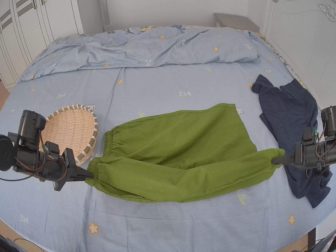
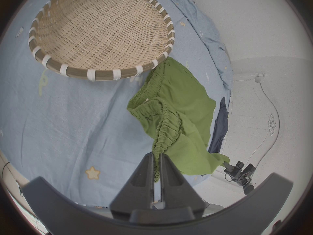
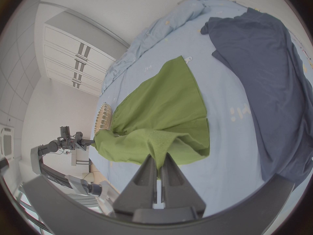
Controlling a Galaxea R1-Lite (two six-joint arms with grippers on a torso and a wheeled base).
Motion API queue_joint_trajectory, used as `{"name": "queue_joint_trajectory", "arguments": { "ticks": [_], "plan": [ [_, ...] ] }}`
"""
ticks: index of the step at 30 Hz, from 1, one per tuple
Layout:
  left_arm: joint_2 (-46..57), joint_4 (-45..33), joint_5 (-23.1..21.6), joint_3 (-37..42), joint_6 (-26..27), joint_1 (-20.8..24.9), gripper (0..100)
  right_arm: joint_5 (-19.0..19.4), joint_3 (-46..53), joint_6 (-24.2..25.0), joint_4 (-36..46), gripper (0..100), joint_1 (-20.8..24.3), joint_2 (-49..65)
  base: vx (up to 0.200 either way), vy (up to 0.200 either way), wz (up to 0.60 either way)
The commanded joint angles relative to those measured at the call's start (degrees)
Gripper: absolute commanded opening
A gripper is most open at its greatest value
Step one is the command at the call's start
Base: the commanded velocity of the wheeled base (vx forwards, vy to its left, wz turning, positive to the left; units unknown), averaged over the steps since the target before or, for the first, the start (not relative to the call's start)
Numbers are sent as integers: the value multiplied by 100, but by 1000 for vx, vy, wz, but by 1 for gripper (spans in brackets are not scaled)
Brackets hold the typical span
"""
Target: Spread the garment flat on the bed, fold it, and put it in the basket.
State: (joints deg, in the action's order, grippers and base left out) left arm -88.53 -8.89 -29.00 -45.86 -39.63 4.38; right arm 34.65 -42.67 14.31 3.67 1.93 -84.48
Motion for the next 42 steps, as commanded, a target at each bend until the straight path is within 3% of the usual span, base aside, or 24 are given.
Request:
{"name": "queue_joint_trajectory", "arguments": {
  "ticks": [1,6,14,22,42],
  "plan": [
    [-68,-1027,-176,-1153,-18,-174,0,183,-1323,265,1285,0,133,-86,0,0,0],
    [-358,-1625,-299,-1733,-18,-306,0,385,-2466,625,2490,0,133,-411,0,0,0],
    [-595,-2196,-308,-2296,-18,-534,0,385,-3652,696,3298,0,115,-965,0,0,0],
    [-824,-2179,-334,-2568,-18,-860,0,385,-4294,828,3324,0,115,-1422,0,0,0],
    [-1536,-2152,-343,-3570,-18,-772,0,376,-5902,1065,3439,0,62,-2152,0,0,0]
  ]
}}
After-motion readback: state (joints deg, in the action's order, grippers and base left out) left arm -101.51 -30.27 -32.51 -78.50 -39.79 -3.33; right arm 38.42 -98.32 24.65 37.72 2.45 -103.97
